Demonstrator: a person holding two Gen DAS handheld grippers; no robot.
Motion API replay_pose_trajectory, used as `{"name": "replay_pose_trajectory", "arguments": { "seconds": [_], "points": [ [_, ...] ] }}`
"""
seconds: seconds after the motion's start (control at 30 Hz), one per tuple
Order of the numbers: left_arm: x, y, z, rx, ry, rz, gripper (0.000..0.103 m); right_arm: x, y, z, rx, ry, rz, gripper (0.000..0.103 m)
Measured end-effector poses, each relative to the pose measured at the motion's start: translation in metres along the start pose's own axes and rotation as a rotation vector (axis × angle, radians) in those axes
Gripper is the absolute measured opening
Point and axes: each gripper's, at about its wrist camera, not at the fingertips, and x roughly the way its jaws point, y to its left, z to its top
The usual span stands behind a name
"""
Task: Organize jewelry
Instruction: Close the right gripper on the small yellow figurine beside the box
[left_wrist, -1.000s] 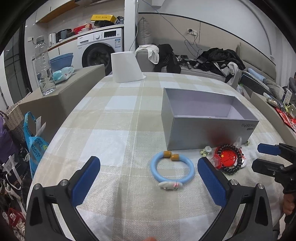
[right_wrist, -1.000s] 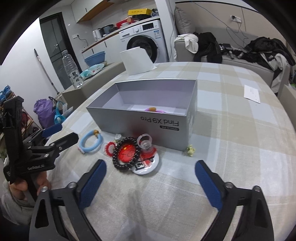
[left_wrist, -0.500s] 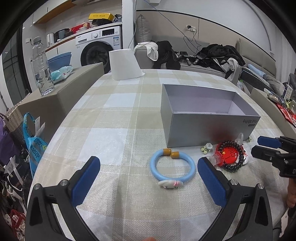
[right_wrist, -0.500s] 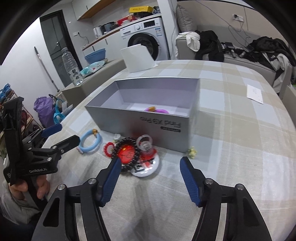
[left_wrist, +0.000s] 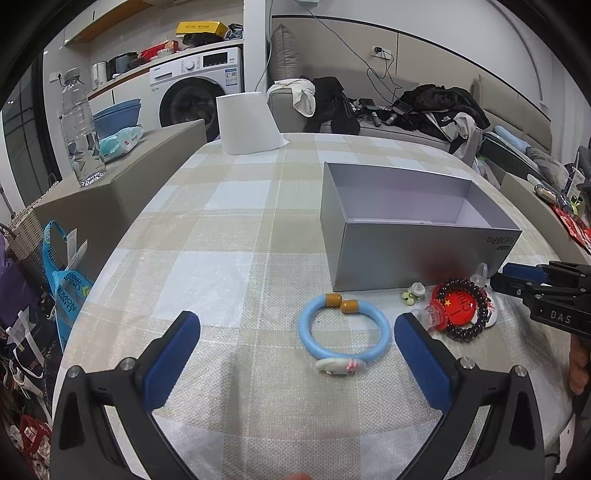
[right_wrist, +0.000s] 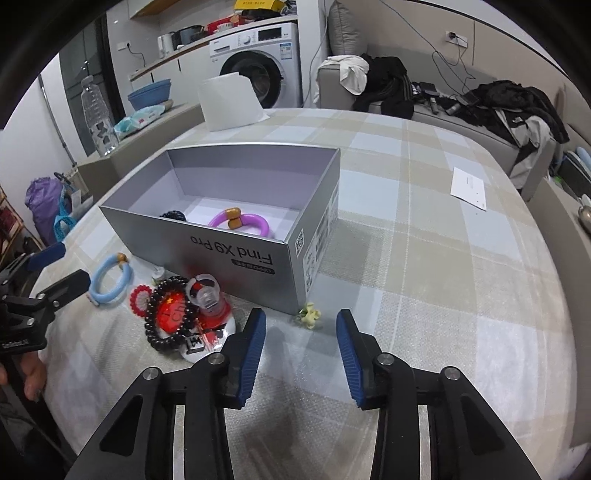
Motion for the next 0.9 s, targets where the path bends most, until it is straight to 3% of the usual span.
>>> {"name": "replay_pose_trajectory", "arguments": {
  "seconds": [0.2, 0.3, 0.63, 0.9],
  "points": [
    [0.000, 0.000, 0.000, -0.002, 0.001, -0.001, 0.102, 0.003, 0.001, 0.002, -0.025, 0.001, -0.020, 0.026],
    [0.000, 0.000, 0.000, -0.001, 0.001, -0.001, 0.102, 0.002, 0.004, 0.002, -0.045, 0.001, -0.030, 0.012],
    [0.001, -0.002, -0.002, 0.005, 0.010, 0.004, 0.102, -0.019, -0.002, -0.008, -0.006, -0.050, 0.068, 0.012],
    [0.002, -0.007, -0.005, 0.043, 0.068, 0.000, 0.102, -0.028, 0.009, -0.007, -0.016, -0.096, 0.135, 0.011]
  ]
}}
